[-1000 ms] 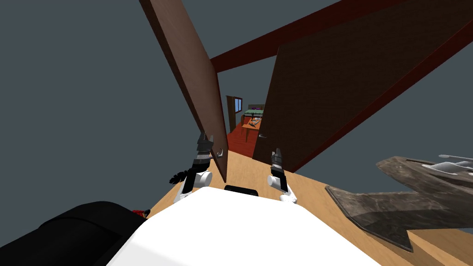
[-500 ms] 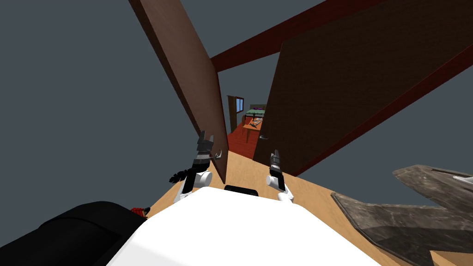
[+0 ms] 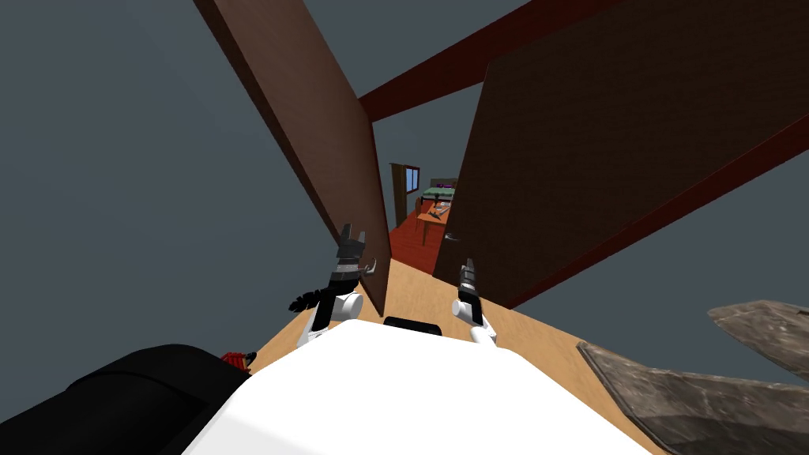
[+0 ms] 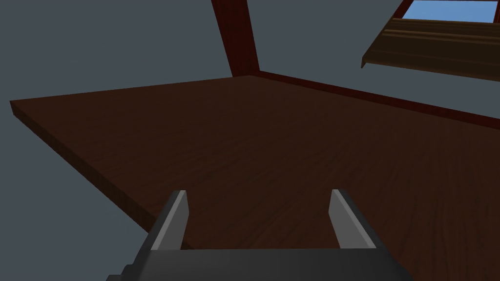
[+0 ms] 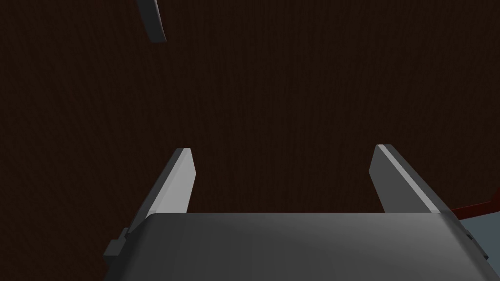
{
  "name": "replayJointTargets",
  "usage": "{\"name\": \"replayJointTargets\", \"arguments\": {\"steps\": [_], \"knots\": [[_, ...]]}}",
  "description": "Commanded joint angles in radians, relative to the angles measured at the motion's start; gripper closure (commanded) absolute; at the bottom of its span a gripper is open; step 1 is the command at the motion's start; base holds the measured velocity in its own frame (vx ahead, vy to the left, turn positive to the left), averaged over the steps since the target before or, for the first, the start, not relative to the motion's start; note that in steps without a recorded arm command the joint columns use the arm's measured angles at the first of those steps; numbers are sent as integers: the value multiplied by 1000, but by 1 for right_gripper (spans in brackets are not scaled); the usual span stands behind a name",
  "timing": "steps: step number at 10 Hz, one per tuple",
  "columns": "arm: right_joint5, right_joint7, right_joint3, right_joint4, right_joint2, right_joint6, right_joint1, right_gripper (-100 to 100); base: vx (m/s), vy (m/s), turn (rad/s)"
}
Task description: Pull the door open
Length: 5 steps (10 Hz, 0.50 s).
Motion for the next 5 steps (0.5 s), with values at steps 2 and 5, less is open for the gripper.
{"name": "replayJointTargets", "arguments": {"steps": [2,5], "knots": [[-15,14,-4,63,8,-11,-23,-100,64,-63,56],[-32,29,-9,140,18,-27,-54,-100,74,-55,46]]}}
